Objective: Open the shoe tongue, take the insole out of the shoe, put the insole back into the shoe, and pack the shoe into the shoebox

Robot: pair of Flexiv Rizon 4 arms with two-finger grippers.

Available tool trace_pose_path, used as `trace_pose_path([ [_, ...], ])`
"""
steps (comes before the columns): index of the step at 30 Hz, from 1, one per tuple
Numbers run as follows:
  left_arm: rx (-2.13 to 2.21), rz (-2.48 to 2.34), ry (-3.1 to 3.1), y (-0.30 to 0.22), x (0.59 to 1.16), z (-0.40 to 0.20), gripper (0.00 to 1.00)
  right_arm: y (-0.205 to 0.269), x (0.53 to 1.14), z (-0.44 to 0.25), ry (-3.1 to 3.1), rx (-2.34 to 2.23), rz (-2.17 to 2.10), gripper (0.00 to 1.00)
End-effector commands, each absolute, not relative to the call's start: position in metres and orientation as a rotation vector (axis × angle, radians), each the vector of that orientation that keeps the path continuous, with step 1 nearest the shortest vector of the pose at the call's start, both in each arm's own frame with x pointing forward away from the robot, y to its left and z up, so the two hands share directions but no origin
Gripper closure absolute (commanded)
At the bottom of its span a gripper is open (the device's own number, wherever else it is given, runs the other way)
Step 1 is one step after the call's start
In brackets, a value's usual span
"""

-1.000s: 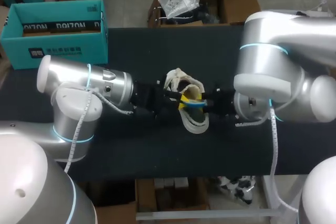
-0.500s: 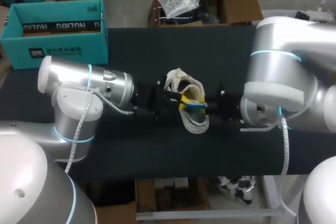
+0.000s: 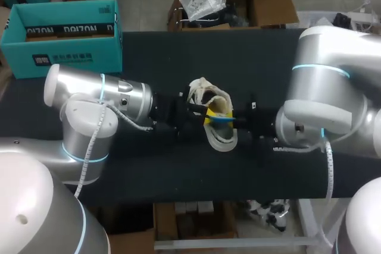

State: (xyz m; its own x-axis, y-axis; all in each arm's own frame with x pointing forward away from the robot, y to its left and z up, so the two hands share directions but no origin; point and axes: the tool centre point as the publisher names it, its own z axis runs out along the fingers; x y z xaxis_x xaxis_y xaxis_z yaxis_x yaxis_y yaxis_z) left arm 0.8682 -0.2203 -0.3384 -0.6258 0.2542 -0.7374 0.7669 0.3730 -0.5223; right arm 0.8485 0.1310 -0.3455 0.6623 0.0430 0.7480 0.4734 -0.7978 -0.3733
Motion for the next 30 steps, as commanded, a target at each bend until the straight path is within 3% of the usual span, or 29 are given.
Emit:
trace_pose_path([
  [1,0.875,-1.215,2.085,-0.221,0.869,-0.342,0.56,0.135,0.853,-0.352,-0.391,-2.315,-1.051,1.0],
  [8,0.862,-1.208,2.084,-0.216,0.868,-0.339,0.65,0.137,0.864,-0.359,-0.401,-2.33,-1.029,1.0],
  [11,0.858,-1.204,2.086,-0.215,0.869,-0.339,0.76,0.138,0.867,-0.363,-0.402,-2.34,-1.013,1.0],
  [16,0.855,-1.2,2.09,-0.215,0.869,-0.339,0.8,0.138,0.872,-0.368,-0.398,-2.362,-0.987,1.0],
  [23,0.862,-1.201,2.096,-0.218,0.869,-0.341,0.77,0.14,0.874,-0.37,-0.394,-2.364,-0.978,1.0],
  [25,0.864,-1.202,2.097,-0.219,0.869,-0.341,0.85,0.14,0.873,-0.37,-0.393,-2.363,-0.979,1.0],
  [26,0.864,-1.202,2.096,-0.219,0.869,-0.341,1.0,0.14,0.872,-0.369,-0.392,-2.363,-0.979,1.0],
  [29,0.865,-1.198,2.094,-0.219,0.869,-0.341,1.0,0.138,0.864,-0.364,-0.375,-2.362,-0.998,1.0],
  [30,0.865,-1.198,2.094,-0.219,0.869,-0.341,1.0,0.138,0.861,-0.362,-0.371,-2.363,-1.007,0.84],
])
